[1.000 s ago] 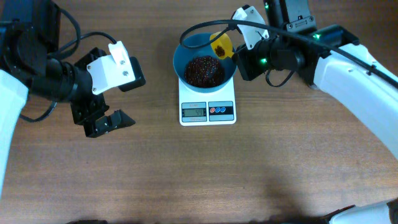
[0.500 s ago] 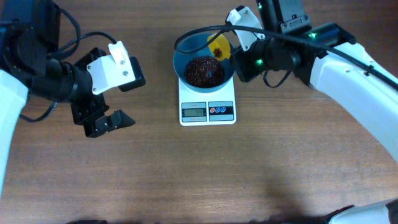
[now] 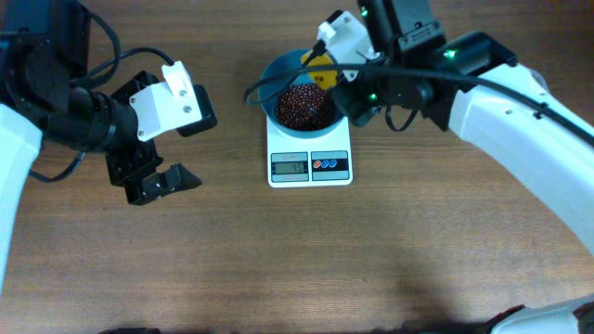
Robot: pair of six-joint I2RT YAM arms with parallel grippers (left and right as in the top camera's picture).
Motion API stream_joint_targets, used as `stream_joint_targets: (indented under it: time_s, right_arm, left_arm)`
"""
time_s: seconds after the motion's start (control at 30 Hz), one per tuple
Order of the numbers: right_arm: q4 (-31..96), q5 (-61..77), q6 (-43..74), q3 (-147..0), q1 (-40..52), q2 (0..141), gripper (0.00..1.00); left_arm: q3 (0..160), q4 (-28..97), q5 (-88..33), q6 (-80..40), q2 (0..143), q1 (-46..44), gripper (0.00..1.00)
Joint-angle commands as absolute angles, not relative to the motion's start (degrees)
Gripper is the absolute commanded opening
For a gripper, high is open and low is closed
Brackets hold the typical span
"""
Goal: Scoop item into bowl and weigh 50g on scale
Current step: 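Move the empty scoop back right into the bean tub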
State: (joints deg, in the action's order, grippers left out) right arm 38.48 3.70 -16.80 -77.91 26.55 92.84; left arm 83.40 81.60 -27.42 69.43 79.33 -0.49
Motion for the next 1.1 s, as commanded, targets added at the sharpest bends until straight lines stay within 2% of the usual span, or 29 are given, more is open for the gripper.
stream_joint_targets:
  time_s: [0.0, 0.2, 0.27, 0.37, 0.5, 0.63, 0.87, 1.07]
  right_arm:
    - [38.4, 0.3, -18.7, -78.8, 26.9, 92.2, 0.04]
    - [36.6, -0.7, -17.4, -78.8, 25.8, 92.1, 0.04]
    - [35.1, -0.7, -10.6, -79.8, 23.0, 91.4, 0.04]
    - [37.4, -0.7, -3.7, -83.3, 13.8, 89.2, 0.04]
    - [47.9, -0.7, -3.8, -83.7, -0.4, 88.6, 0.04]
    - [54.5, -0.7, -3.8, -83.4, -8.1, 94.5, 0.04]
    - [56.9, -7.8, -3.8, -83.4, -8.3, 104.9, 0.04]
    - [56.5, 0.9, -1.0, -83.9, -8.6, 104.1, 0.04]
  left_arm:
    - [83.1, 81.7, -27.6, 70.3, 79.1, -0.1, 0.99]
    - [83.1, 81.7, -27.6, 70.3, 79.1, -0.1, 0.99]
    - [83.1, 81.7, -27.6, 70.3, 79.1, -0.1, 0.99]
    - [83.1, 81.7, -27.6, 70.3, 79.1, -0.1, 0.99]
    - [83.1, 81.7, -27.6, 70.3, 79.1, -0.1, 0.99]
    - [83.1, 81.7, -27.6, 70.3, 79.1, -0.1, 0.99]
    - [83.1, 81.7, -27.6, 70.3, 79.1, -0.1, 0.99]
    - [83.1, 81.7, -27.6, 70.3, 79.1, -0.1, 0.99]
